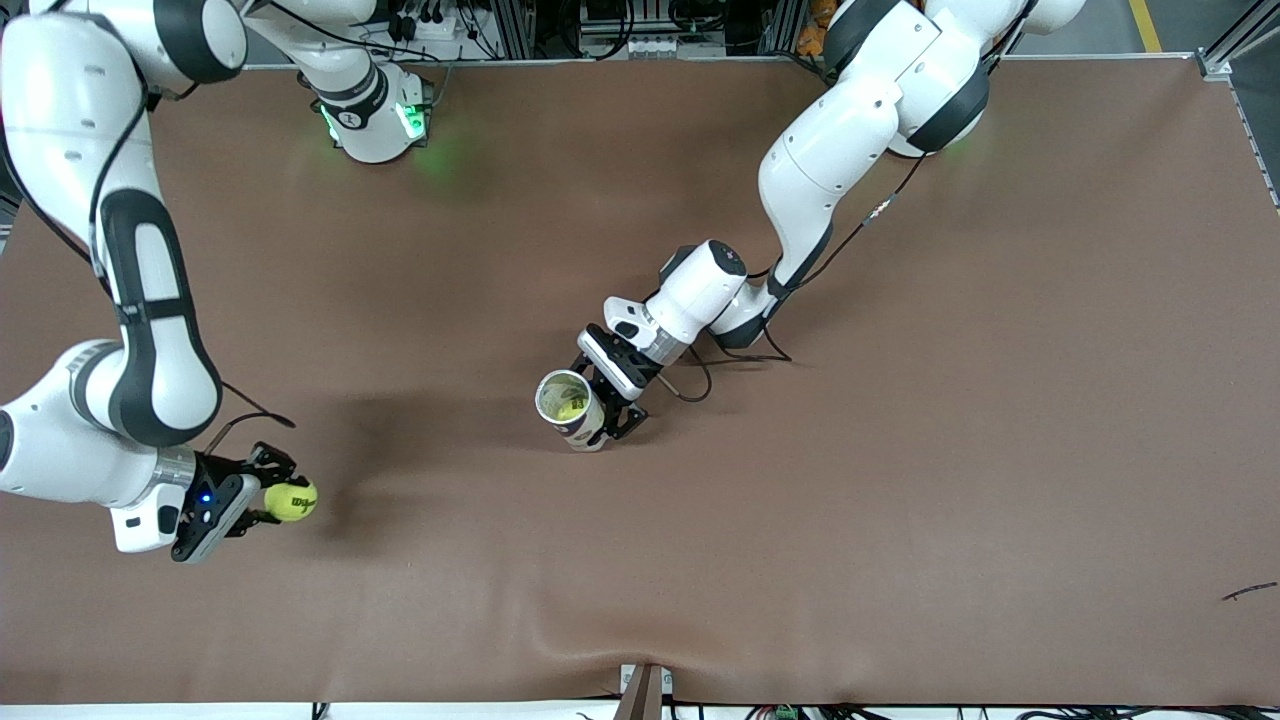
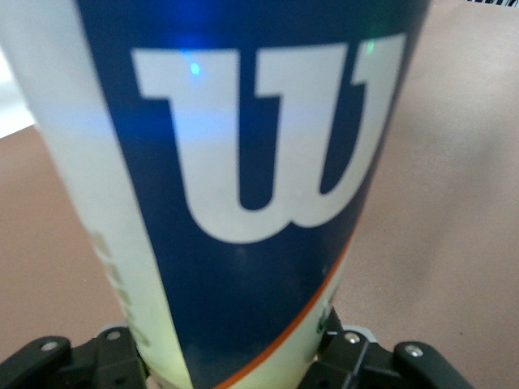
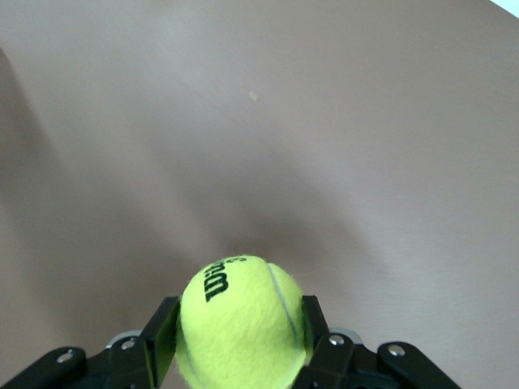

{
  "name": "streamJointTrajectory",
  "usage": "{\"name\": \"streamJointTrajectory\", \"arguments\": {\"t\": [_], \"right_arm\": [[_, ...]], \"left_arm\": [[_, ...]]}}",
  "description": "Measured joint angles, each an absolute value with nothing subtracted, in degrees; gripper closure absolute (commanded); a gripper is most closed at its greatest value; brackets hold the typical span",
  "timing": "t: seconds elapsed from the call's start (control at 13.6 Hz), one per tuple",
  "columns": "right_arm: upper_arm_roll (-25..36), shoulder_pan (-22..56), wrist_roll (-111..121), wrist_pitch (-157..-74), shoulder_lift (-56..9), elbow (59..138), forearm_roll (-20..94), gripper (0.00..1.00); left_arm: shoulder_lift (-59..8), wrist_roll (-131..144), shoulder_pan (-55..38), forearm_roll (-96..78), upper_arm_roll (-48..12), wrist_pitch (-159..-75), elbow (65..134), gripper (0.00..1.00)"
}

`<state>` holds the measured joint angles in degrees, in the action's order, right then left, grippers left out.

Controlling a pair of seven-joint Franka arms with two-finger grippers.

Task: Insert tennis ball vertically with right arm
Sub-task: 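Move the right gripper to the second tennis ball and grasp it, then carry the second ball with the right gripper over the tube opening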

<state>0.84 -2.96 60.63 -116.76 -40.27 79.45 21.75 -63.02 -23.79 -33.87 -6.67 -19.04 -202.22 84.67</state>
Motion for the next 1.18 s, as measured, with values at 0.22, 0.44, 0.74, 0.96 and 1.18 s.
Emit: {"name": "streamJointTrajectory", "arguments": {"t": [0.22, 0.44, 0.74, 0.96, 1.18], "right_arm": [[0.8, -0.1, 44.9, -110.7, -36.7, 79.4, 21.8, 0.78], [0.5, 3.6, 27.2, -107.8, -33.9, 79.5, 22.6, 0.78], [0.4, 10.7, 0.0, -107.4, -31.9, 80.4, 28.4, 0.78], [0.3, 14.0, -16.3, -108.8, -31.3, 80.4, 33.7, 0.78], [0.3, 19.0, -30.0, -113.8, -30.3, 80.4, 34.9, 0.78]], "left_arm": [[-63.0, -23.8, -33.9, -6.7, -19.0, -202.2, 84.7, 0.25], [-63.0, -23.8, -33.9, -6.7, -19.0, -202.2, 84.6, 0.25], [-63.0, -23.8, -33.9, -6.7, -19.0, -202.2, 84.6, 0.25], [-63.0, -23.8, -33.9, -6.7, -19.0, -202.2, 84.6, 0.25], [-63.0, -23.8, -33.9, -6.7, -19.0, -202.2, 84.6, 0.25]]}}
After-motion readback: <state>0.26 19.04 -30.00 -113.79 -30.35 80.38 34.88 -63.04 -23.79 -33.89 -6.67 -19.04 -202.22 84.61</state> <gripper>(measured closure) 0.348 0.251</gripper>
